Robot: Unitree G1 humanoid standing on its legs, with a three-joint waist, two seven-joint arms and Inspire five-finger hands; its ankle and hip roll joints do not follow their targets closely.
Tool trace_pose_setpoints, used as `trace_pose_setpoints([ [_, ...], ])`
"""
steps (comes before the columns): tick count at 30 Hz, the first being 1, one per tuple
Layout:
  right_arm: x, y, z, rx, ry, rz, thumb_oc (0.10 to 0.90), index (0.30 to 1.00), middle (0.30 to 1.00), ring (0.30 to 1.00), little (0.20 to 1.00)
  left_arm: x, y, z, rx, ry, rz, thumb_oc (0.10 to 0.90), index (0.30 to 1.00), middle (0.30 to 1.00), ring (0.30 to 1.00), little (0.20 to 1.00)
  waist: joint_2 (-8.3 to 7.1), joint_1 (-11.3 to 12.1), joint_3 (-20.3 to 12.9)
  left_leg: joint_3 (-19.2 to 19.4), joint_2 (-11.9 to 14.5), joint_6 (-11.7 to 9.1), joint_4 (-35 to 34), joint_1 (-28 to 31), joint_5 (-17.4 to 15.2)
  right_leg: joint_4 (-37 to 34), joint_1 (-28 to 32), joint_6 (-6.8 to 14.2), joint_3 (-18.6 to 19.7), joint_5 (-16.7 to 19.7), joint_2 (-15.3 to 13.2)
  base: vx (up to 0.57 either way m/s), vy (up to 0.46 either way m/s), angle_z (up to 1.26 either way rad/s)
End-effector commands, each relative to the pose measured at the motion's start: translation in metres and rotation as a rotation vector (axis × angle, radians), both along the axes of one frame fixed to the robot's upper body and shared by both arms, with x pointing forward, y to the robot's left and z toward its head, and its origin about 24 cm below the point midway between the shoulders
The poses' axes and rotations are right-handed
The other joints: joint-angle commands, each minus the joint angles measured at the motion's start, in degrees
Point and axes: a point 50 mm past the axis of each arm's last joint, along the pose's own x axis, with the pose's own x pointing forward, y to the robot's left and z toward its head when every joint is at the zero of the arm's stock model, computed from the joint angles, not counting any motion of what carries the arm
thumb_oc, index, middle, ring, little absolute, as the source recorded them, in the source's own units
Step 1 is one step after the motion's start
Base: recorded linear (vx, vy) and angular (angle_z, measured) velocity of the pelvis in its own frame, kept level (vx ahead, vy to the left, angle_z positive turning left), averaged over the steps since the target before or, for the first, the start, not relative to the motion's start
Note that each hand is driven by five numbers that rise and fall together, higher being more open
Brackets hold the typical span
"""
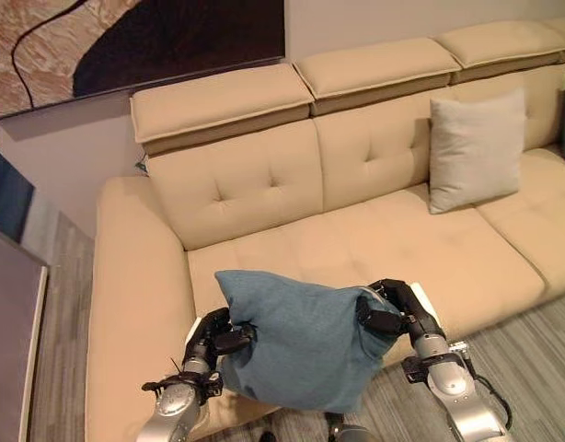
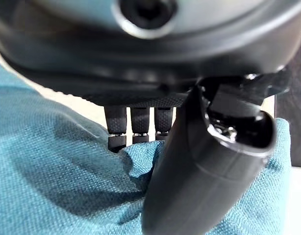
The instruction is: Pick up all the scattered cushions and arrange them neatly on the sofa.
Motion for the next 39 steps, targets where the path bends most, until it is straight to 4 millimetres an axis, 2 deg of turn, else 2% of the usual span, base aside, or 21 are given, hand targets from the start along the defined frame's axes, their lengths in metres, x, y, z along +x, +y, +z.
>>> trace_pose_setpoints([
  [1, 0.026, 0.015, 0.068, 0.057, -0.378, 0.073, 0.4, 0.3, 0.3, 0.3, 0.3, 0.036, -0.024, 0.061, -0.088, -0.341, -0.116, 0.4, 0.3, 0.3, 0.3, 0.3, -3.38, 0.04, -2.95, 4.81, -0.49, -1.62, 7.96, -4.64, -5.18, 2.76, 3.83, 3.22, -2.09, -8.48, -1.41, 0.01, -0.199, 1.0],
  [2, 0.026, 0.015, 0.068, 0.057, -0.379, 0.073, 0.4, 0.3, 0.3, 0.3, 0.3, 0.037, -0.024, 0.061, -0.088, -0.342, -0.116, 0.4, 0.3, 0.3, 0.3, 0.3, -3.34, -0.13, -2.97, 4.62, -0.51, -1.63, 8.38, -4.94, -5.34, 2.69, 3.83, 3.21, -2.28, -8.46, -1.4, -0.01, -0.14, 0.99],
  [3, 0.026, 0.01, 0.07, 0.047, -0.386, 0.059, 0.4, 0.3, 0.3, 0.3, 0.3, 0.037, -0.025, 0.061, -0.097, -0.341, -0.114, 0.4, 0.3, 0.3, 0.3, 0.3, -3.82, -0.21, -1.99, 7.22, 0.16, -2.06, 13.0, -7.98, -3.99, 1.92, 5.16, 2.56, -3.61, -8.7, -1.62, 0.0, -0.114, 0.92],
  [5, 0.024, 0.008, 0.069, 0.046, -0.379, 0.055, 0.4, 0.3, 0.3, 0.3, 0.3, 0.036, -0.025, 0.06, -0.101, -0.338, -0.115, 0.4, 0.3, 0.3, 0.3, 0.3, -4.0, -0.45, -1.78, 10.7, 1.24, -1.52, 14.04, -9.33, -4.39, 0.89, 6.33, 2.19, -4.82, -9.18, -1.65, 0.03, -0.104, 0.53],
  [8, 0.022, 0.005, 0.068, 0.041, -0.374, 0.043, 0.4, 0.3, 0.3, 0.3, 0.3, 0.034, -0.026, 0.056, -0.095, -0.318, -0.124, 0.4, 0.3, 0.3, 0.3, 0.3, -4.32, -0.54, -2.1, 13.59, 1.16, -0.84, 11.31, -10.2, -4.53, -0.47, 7.74, 2.1, -6.32, -9.44, -1.62, 0.1, -0.024, 0.38],
  [11, 0.021, 0.002, 0.068, 0.032, -0.372, 0.025, 0.4, 0.3, 0.3, 0.3, 0.3, 0.035, -0.026, 0.056, -0.079, -0.316, -0.129, 0.4, 0.3, 0.3, 0.3, 0.3, -4.24, -0.74, -2.62, 17.02, 0.7, -0.54, 7.02, -12.08, -1.62, -1.51, 9.09, 2.34, -6.99, -10.01, -0.99, 0.11, 0.023, 0.34],
  [13, 0.022, 0.002, 0.068, 0.034, -0.371, 0.02, 0.4, 0.3, 0.3, 0.3, 0.3, 0.036, -0.026, 0.056, -0.072, -0.317, -0.129, 0.4, 0.3, 0.3, 0.3, 0.3, -4.19, -0.68, -2.7, 17.81, 0.64, -0.53, 6.3, -12.34, -1.28, -1.53, 9.35, 2.38, -6.91, -10.24, -0.59, 0.11, 0.046, 0.16],
  [20, 0.024, 0.012, 0.064, 0.052, -0.356, 0.044, 0.4, 0.3, 0.3, 0.3, 0.3, 0.032, -0.014, 0.057, -0.041, -0.311, -0.099, 0.4, 0.3, 0.3, 0.3, 0.3, -4.97, 0.65, -4.51, 17.06, -0.49, 1.04, 3.46, -8.78, -2.61, 0.62, 10.71, 3.46, -5.33, -11.6, -1.38, 0.17, 0.114, -0.23],
  [22, 0.026, 0.018, 0.063, 0.064, -0.354, 0.06, 0.4, 0.3, 0.3, 0.3, 0.3, 0.032, -0.008, 0.059, -0.025, -0.321, -0.084, 0.4, 0.3, 0.3, 0.3, 0.3, -5.1, 1.37, -4.48, 17.72, -0.73, 2.26, 2.74, -7.33, -3.5, 6.1, 8.94, 4.87, -4.28, -11.66, -2.5, 0.13, 0.183, -0.26],
  [25, 0.028, 0.024, 0.063, 0.08, -0.354, 0.081, 0.4, 0.3, 0.3, 0.3, 0.3, 0.033, -0.002, 0.065, -0.013, -0.342, -0.065, 0.4, 0.3, 0.3, 0.3, 0.3, -4.86, 1.34, -3.72, 17.53, -0.89, 3.58, 2.34, -6.34, -3.88, 14.61, 4.41, 6.95, -2.99, -8.78, -3.73, 0.06, 0.108, -0.27],
  [27, 0.027, 0.025, 0.062, 0.086, -0.352, 0.079, 0.4, 0.3, 0.3, 0.3, 0.3, 0.034, -0.001, 0.067, -0.015, -0.355, -0.064, 0.4, 0.3, 0.3, 0.3, 0.3, -4.44, 0.93, -3.41, 16.65, -0.91, 3.84, 1.65, -5.36, -4.04, 16.89, 2.08, 6.98, -1.37, -8.71, -3.56, 0.08, 0.057, 0.19],
  [28, 0.026, 0.024, 0.062, 0.084, -0.354, 0.074, 0.4, 0.3, 0.3, 0.3, 0.3, 0.035, -0.001, 0.068, -0.017, -0.36, -0.06, 0.4, 0.3, 0.3, 0.3, 0.3, -4.27, 0.69, -3.43, 16.05, -1.04, 3.81, 1.01, -4.71, -4.07, 15.82, 1.6, 6.67, -0.68, -9.02, -3.29, 0.18, 0.0, 0.43],
  [29, 0.027, 0.022, 0.064, 0.079, -0.36, 0.064, 0.4, 0.3, 0.3, 0.3, 0.3, 0.037, -0.002, 0.07, -0.027, -0.374, -0.052, 0.4, 0.3, 0.3, 0.3, 0.3, -3.72, 0.03, -3.25, 15.31, -1.12, 3.45, -0.67, -3.08, -4.19, 10.27, 0.04, 6.21, 0.26, -8.61, -3.69, 0.22, -0.052, 0.43],
  [30, 0.027, 0.022, 0.064, 0.078, -0.361, 0.063, 0.4, 0.3, 0.3, 0.3, 0.3, 0.038, -0.003, 0.073, -0.034, -0.39, -0.047, 0.4, 0.3, 0.3, 0.3, 0.3, -4.01, -0.31, -3.05, 14.66, -1.52, 3.04, -0.87, -2.19, -4.47, 6.09, 0.15, 6.59, 0.39, -7.54, -4.24, 0.2, -0.07, 0.22],
  [34, 0.027, 0.021, 0.067, 0.067, -0.373, 0.061, 0.4, 0.3, 0.3, 0.3, 0.3, 0.039, -0.007, 0.077, -0.055, -0.411, -0.043, 0.4, 0.3, 0.3, 0.3, 0.3, -4.26, -0.3, -3.78, 14.4, -1.53, 2.34, -2.68, -0.93, -4.08, 2.61, 2.15, 6.59, -0.47, -6.2, -4.05, 0.1, -0.083, 0.2],
  [39, 0.031, 0.019, 0.083, 0.039, -0.436, 0.072, 0.4, 0.3, 0.3, 0.3, 0.3, 0.047, -0.019, 0.099, -0.08, -0.507, -0.07, 0.4, 0.3, 0.3, 0.3, 0.3, -4.1, -0.42, -5.66, 13.61, -0.43, 0.93, -6.36, 1.4, -2.85, -2.87, 6.72, 6.0, -2.32, -6.13, -2.72, 0.12, -0.112, 0.24],
])
